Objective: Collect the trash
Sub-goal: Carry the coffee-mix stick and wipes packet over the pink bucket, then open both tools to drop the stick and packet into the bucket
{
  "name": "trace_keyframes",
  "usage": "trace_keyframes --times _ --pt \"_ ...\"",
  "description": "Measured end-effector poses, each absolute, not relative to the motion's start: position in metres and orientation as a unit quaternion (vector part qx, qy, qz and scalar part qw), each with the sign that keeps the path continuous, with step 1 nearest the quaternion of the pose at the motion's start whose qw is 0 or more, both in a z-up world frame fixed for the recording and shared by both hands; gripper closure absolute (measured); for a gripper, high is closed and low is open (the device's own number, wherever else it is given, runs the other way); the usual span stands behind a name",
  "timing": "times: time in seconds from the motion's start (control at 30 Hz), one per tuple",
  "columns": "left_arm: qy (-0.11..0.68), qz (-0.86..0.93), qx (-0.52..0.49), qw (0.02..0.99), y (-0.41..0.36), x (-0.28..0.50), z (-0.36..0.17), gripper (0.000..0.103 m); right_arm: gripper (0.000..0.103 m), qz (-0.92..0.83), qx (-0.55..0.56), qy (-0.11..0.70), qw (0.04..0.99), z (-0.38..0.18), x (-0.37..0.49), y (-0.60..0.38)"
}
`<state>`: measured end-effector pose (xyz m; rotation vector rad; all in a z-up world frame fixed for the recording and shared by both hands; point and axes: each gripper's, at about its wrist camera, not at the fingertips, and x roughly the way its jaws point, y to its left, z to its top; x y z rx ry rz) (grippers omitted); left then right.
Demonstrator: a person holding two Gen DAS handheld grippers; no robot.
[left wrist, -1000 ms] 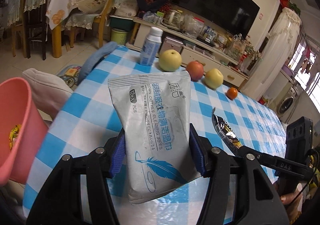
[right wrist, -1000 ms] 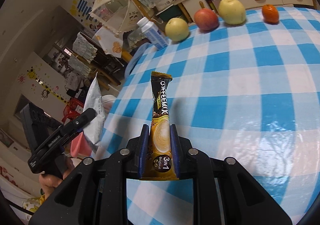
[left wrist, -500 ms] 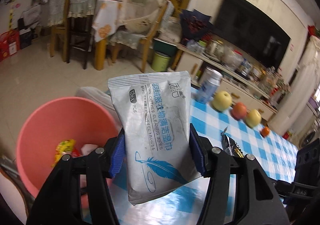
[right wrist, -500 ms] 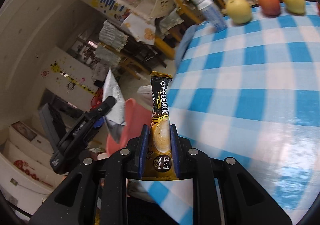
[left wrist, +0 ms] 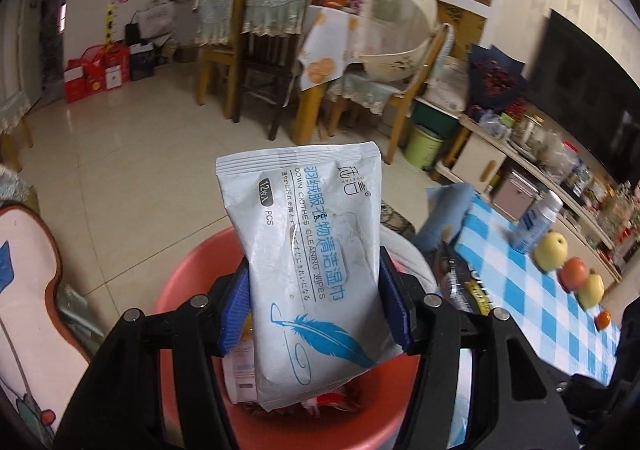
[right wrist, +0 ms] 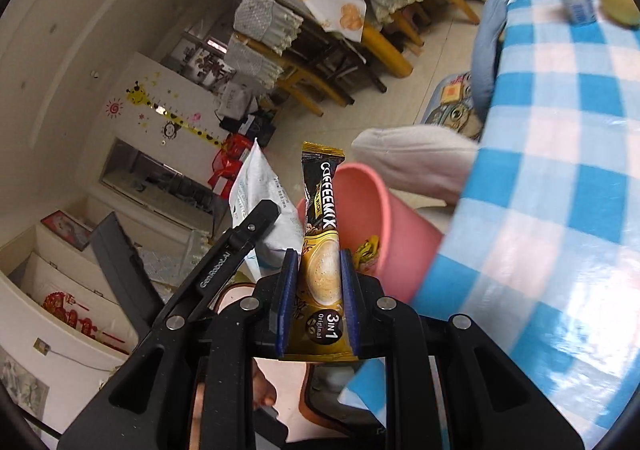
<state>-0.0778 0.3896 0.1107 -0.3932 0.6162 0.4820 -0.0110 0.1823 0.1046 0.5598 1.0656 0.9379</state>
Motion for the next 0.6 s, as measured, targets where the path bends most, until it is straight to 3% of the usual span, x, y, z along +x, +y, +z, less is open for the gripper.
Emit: trace_keyframes --times 0.3,0.43,0.6 --pt "0.315 0.266 -0.203 0.888 0.416 -0.084 0.099 0.042 0.076 0.413 0.22 0.5 0.729 0.091 -0.005 0.228" --pt "0.321 0.273 -0.199 0.885 0.414 -0.081 0.098 0.028 0.042 0.397 0.21 0.496 0.744 0.091 -0.009 0.225" --pt "0.312 0.277 -0.173 0.892 0.4 -0.078 0.103 0.015 0.033 0.374 0.182 0.473 0.777 0.095 -0.021 0.208"
